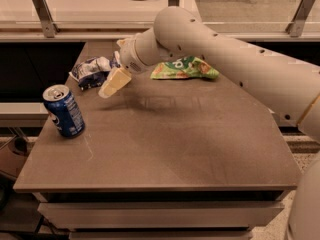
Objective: Pick blue chip bag
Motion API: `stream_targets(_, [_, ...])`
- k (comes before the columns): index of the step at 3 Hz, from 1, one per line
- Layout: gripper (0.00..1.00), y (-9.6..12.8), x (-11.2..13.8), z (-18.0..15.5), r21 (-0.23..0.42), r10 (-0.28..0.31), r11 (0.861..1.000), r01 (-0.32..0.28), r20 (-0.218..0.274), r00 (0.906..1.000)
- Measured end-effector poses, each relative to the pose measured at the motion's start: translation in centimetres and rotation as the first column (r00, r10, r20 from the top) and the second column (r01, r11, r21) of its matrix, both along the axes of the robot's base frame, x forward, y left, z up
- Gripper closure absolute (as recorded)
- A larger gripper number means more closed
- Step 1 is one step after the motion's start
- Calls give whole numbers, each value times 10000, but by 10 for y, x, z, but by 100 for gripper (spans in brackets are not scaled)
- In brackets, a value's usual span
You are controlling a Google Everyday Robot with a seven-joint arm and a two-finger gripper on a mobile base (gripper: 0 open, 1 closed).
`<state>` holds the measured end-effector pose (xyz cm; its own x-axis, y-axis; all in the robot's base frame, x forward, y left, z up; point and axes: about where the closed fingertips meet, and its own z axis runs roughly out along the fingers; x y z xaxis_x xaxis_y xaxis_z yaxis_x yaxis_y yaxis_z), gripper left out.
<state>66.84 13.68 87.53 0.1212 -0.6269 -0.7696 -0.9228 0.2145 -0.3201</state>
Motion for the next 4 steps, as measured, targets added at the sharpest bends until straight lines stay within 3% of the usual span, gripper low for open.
stream_targets(2, [0,-5,41,-9,74,-373,9993,372,117,9992])
stream_targets(3, [0,0,51,-7,215,-362,9991,357,193,9992])
stream_targets(4, [0,16,53,-19,560,-151,9983,156,-81,9999])
